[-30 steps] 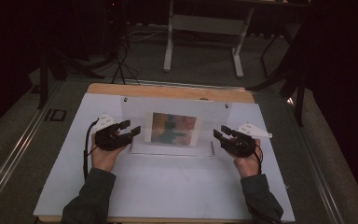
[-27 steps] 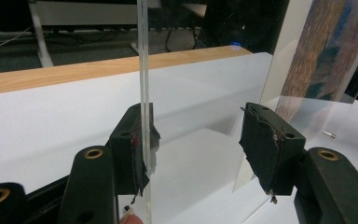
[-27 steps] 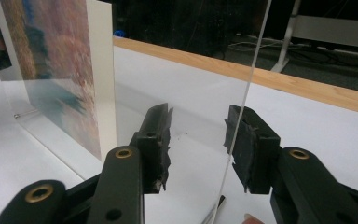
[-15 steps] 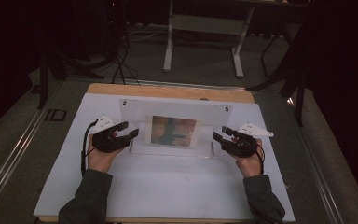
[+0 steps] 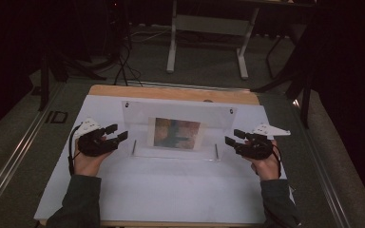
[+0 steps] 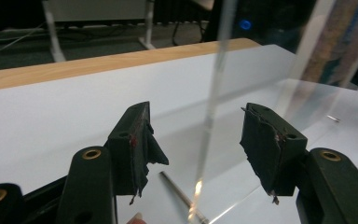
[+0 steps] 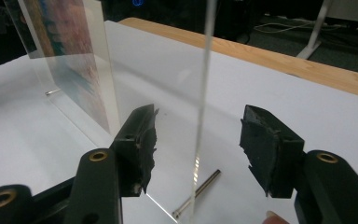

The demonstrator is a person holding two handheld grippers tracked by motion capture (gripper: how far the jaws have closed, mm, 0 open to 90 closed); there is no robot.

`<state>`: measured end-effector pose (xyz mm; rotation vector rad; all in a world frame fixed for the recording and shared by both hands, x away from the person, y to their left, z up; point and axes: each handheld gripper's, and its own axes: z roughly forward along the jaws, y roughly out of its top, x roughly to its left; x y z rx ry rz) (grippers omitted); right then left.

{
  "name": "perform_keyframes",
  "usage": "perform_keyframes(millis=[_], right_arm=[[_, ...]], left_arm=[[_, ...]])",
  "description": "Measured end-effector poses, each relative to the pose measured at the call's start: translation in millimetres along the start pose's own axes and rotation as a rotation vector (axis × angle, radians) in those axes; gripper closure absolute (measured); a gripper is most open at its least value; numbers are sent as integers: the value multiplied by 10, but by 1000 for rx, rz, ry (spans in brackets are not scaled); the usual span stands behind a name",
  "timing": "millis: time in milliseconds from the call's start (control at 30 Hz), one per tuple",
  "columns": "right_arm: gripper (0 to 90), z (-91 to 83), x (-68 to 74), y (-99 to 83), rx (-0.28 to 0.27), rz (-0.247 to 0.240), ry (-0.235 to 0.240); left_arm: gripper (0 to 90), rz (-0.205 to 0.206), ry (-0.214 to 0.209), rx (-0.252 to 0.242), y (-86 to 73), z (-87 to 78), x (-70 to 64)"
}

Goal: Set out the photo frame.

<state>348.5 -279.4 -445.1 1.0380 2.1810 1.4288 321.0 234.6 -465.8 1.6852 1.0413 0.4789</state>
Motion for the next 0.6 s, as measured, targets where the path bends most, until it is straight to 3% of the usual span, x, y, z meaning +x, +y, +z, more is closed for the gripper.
perform_keyframes(millis=[200, 367, 500, 600], right_arm=[[459, -49, -61, -17, 26, -8, -15], [492, -65, -178, -79, 54, 21, -53], [492, -24, -237, -137, 74, 42, -66], [483, 29, -278, -189, 113, 39, -108]], left_arm=[[432, -14, 28, 4, -10, -49, 67], [439, -21, 56, 12, -27, -66, 109], [442, -37, 102, 34, -66, -58, 153], [443, -39, 167, 81, -110, -21, 183]])
